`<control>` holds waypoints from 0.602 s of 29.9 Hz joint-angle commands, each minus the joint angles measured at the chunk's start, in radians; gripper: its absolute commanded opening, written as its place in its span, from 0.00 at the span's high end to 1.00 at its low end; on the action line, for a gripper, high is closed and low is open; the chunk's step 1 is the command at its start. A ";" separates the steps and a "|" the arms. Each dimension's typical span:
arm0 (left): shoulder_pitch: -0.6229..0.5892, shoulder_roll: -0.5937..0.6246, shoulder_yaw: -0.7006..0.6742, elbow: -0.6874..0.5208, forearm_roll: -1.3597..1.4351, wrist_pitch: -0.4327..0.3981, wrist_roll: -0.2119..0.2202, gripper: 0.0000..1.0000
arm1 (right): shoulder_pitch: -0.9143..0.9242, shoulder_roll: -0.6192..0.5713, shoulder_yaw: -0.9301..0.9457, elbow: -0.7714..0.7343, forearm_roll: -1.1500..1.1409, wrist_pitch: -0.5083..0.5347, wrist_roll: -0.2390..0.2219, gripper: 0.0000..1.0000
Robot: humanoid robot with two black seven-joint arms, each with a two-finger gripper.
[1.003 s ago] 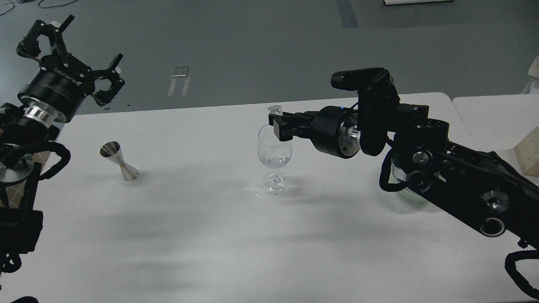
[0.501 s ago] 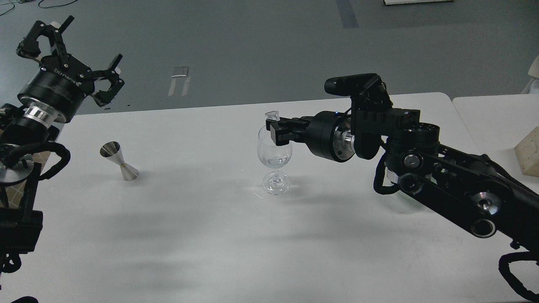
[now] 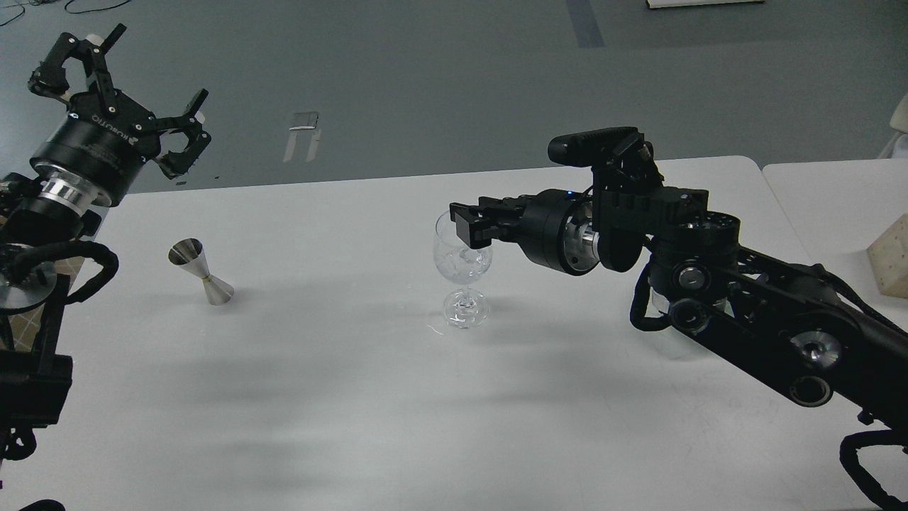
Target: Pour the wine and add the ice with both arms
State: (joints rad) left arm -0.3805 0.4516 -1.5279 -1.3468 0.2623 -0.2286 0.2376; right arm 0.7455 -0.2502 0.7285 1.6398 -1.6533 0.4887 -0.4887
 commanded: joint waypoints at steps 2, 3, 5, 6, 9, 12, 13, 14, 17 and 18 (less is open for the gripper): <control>0.000 -0.001 0.000 0.000 0.000 0.002 0.000 0.02 | -0.002 0.002 0.006 0.000 0.001 0.000 0.000 0.52; 0.000 -0.001 0.000 0.000 0.000 0.002 0.000 0.02 | -0.002 0.005 0.014 0.000 0.001 0.000 0.000 0.49; 0.000 -0.001 0.000 0.000 0.000 0.002 0.000 0.02 | 0.000 0.025 0.044 -0.002 0.004 0.000 0.000 0.30; 0.000 -0.001 0.000 0.000 0.000 0.002 0.000 0.02 | 0.000 0.040 0.080 -0.003 0.007 0.000 0.000 0.03; 0.000 -0.002 0.002 0.000 0.000 0.002 0.000 0.02 | -0.002 0.075 0.155 -0.005 0.012 0.000 0.000 0.00; 0.000 -0.004 0.002 0.001 0.000 0.000 -0.001 0.02 | -0.017 0.123 0.262 -0.005 0.013 0.000 0.000 0.00; 0.000 -0.005 0.002 0.003 0.002 0.000 -0.001 0.02 | -0.024 0.135 0.287 -0.006 0.013 0.000 0.000 0.00; 0.002 -0.007 0.003 0.006 0.002 0.000 -0.003 0.02 | -0.046 0.169 0.333 -0.011 0.013 0.000 0.000 0.00; 0.002 -0.014 0.005 0.009 0.002 0.000 -0.017 0.02 | -0.083 0.250 0.403 -0.047 0.013 0.000 0.000 0.00; 0.002 -0.014 0.006 0.009 0.002 0.000 -0.023 0.02 | -0.086 0.250 0.417 -0.051 0.013 0.000 0.000 0.00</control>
State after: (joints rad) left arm -0.3791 0.4406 -1.5246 -1.3393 0.2631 -0.2282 0.2307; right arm 0.6863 -0.0513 1.0808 1.6129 -1.6399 0.4887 -0.4887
